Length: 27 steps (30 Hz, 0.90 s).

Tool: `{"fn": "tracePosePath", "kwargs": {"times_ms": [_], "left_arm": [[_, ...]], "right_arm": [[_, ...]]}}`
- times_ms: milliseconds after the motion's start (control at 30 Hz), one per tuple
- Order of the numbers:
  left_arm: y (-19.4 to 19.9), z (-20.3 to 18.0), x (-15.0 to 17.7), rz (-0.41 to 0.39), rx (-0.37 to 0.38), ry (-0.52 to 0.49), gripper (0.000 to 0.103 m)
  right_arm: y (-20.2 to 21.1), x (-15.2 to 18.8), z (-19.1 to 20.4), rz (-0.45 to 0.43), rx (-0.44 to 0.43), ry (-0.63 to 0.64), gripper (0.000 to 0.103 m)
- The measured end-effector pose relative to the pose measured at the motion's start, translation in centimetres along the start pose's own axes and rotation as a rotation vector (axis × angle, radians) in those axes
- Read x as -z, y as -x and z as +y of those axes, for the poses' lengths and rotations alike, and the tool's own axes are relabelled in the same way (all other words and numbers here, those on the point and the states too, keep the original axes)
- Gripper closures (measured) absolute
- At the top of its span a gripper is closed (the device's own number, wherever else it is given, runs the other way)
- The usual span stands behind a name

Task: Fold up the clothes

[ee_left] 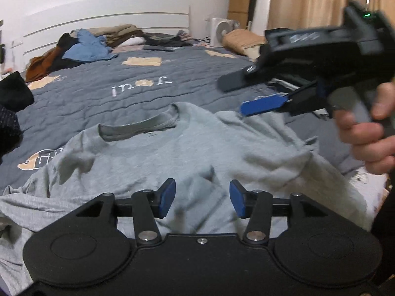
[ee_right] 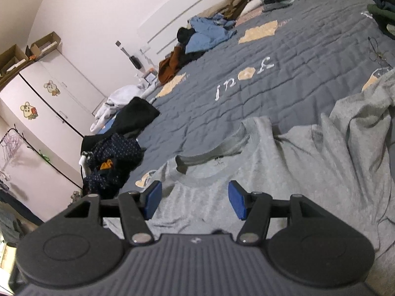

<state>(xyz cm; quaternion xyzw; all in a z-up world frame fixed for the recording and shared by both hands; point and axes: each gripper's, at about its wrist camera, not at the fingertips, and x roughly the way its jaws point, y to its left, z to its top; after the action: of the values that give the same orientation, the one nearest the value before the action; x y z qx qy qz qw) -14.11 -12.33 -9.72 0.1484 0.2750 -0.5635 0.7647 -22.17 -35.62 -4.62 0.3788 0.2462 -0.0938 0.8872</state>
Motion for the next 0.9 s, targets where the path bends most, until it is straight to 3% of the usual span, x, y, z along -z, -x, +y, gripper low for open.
{"fn": "tracePosePath", "kwargs": {"times_ms": [167, 300, 433, 667, 900], "left_arm": [[2.1, 0.3, -0.5, -0.049, -0.023, 0.071, 0.054], [3.9, 2.2, -0.8, -0.124, -0.078, 0.190, 0.043], [4.7, 3.9, -1.2, -0.171, -0.109, 0.261, 0.042], [4.7, 5.6, -1.1, -0.177, -0.135, 0.335, 0.042], [4.4, 6.1, -0.9, -0.171, -0.142, 0.341, 0.042]], "right_arm": [[-1.1, 0.8, -0.4, 0.054, -0.004, -0.032, 0.045], [-2.4, 1.7, -0.7, 0.112, -0.019, -0.079, 0.045], [-3.3, 2.6, -0.3, 0.147, -0.029, -0.077, 0.045], [-4.6, 3.2, -0.3, 0.161, -0.006, -0.070, 0.045], [-5.9, 3.7, -0.3, 0.202, 0.012, -0.058, 0.048]]}}
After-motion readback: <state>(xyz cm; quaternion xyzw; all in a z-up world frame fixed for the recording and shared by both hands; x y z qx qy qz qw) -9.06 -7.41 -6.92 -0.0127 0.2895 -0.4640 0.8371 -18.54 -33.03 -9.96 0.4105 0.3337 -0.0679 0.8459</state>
